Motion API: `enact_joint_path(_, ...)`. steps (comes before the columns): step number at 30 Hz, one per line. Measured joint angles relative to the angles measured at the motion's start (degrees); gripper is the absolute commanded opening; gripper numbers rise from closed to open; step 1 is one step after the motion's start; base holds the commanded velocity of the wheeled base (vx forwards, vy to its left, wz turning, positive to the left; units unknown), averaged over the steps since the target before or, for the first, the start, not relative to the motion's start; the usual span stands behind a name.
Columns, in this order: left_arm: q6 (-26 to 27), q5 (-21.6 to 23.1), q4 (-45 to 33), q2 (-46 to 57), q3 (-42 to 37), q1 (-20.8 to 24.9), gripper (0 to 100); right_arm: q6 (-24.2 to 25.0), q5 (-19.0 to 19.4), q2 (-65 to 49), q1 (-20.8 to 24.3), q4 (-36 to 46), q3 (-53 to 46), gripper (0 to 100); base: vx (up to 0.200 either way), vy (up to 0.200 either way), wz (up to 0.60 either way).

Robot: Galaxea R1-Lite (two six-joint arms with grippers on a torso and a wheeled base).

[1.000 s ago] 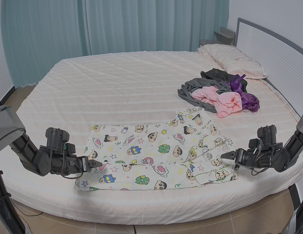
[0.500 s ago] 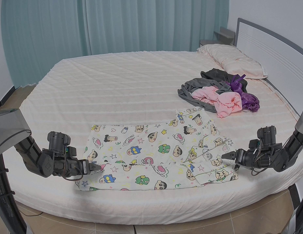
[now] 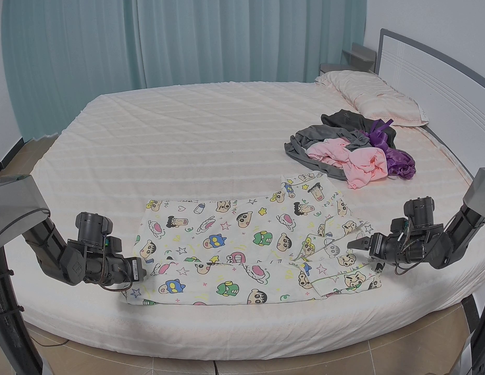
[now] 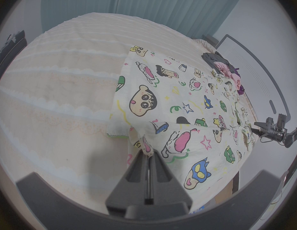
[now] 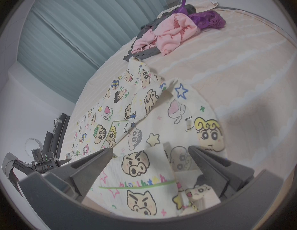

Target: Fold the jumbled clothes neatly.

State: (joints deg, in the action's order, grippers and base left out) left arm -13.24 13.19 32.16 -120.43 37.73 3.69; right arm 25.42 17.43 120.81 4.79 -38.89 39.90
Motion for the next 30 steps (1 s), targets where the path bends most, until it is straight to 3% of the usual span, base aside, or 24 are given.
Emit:
enact_joint_path(4,0.00,-0.04,-0.06,0.12,-0.13,0.00,0,-0.90,0.07,2.84,0.55,0.38,1.80,100,0.000,0.000,0.00)
enact_joint_path(5,0.00,-0.06,-0.06,0.17,-0.16,0.00,0,-1.63,0.07,3.61,0.66,0.40,2.05,0,0.000,0.000,0.00)
enact_joint_path(17,-0.09,-2.22,-0.26,0.30,-0.35,0.00,0,-3.39,4.75,5.81,0.11,-0.06,2.07,0,0.000,0.000,0.00)
enact_joint_path(23,-0.11,-2.90,-0.35,0.63,-0.57,0.00,0,-3.25,4.99,4.52,-0.33,-1.07,2.33,0,0.000,0.000,0.00)
enact_joint_path(30,-1.23,-2.96,-0.22,0.89,-0.55,0.00,0,-2.16,4.53,4.55,-0.30,-8.70,2.73,0,0.000,0.000,0.00)
